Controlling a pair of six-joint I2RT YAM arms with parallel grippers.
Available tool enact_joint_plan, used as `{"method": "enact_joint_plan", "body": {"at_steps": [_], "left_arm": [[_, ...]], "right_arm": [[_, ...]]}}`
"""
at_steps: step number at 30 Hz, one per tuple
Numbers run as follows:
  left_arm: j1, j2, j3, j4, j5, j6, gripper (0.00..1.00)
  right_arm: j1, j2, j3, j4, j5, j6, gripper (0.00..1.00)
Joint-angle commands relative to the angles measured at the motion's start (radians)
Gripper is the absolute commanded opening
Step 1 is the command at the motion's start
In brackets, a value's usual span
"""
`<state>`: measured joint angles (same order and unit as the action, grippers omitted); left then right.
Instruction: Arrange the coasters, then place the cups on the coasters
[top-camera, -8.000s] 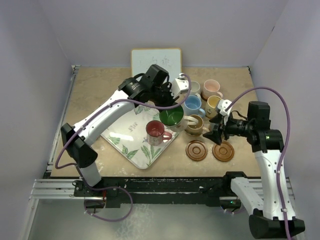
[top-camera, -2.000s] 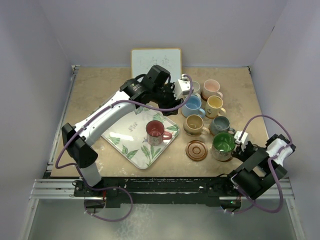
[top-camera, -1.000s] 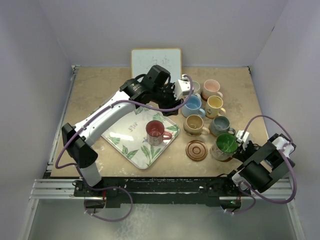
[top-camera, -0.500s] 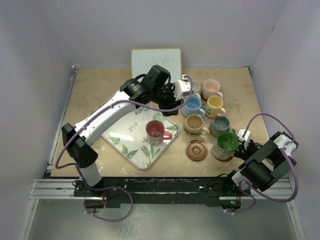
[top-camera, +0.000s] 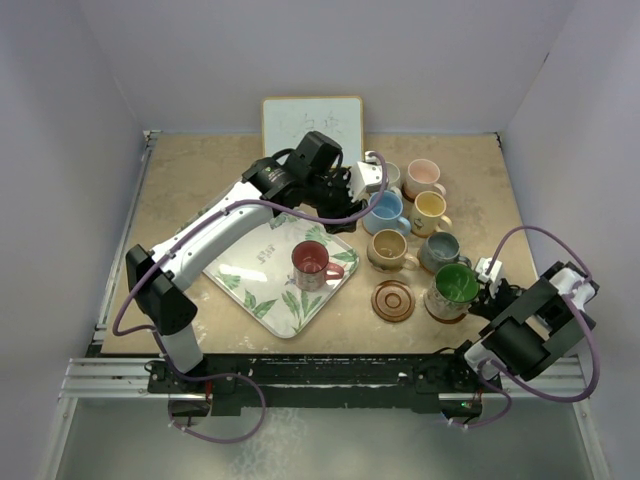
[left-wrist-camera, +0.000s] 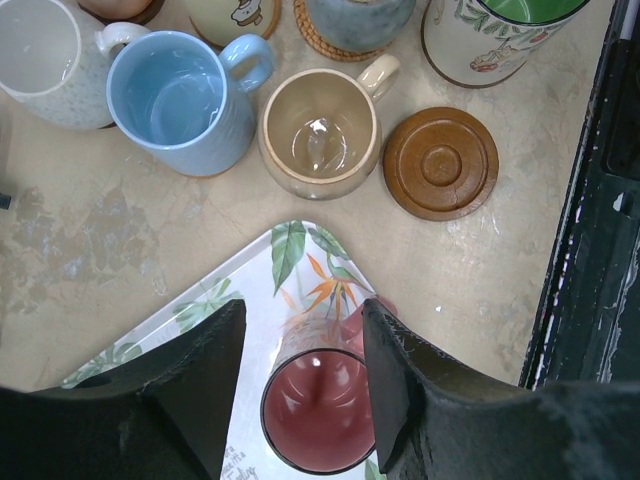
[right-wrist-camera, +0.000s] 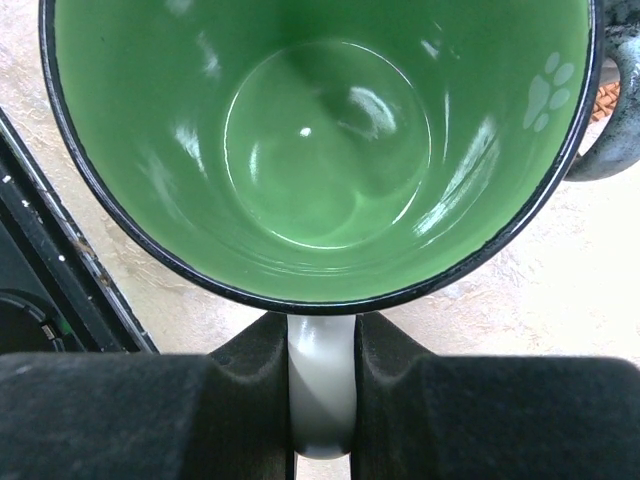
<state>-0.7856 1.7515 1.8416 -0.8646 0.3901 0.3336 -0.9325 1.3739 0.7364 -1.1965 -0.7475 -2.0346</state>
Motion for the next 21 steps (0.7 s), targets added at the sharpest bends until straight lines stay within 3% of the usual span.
{"method": "enact_joint_plan", "body": {"at_steps": [1,4,9,21], "left_arm": [[0.004,-0.007,0.015,0.002,0.022,0.019,0.48],[0.005,-0.007,0.015,0.001,0.023,0.019,0.48],[0.004,-0.013,0.006,0.002,0.016,0.024,0.48],[0.005,-0.041,-0.023,-0.024,-0.066,0.047,0.48]], "right_arm": [[-0.009,-0.022,-0.005,-0.031,-0.012,-0.009,0.0],[-0.009,-0.03,-0.016,-0.019,-0.004,-0.007,0.03],[-0.009,-0.035,-0.008,-0.025,-0.001,-0.004,0.15],[-0.009,-0.129,-0.017,-0.001,0.055,0.075,0.54]]}}
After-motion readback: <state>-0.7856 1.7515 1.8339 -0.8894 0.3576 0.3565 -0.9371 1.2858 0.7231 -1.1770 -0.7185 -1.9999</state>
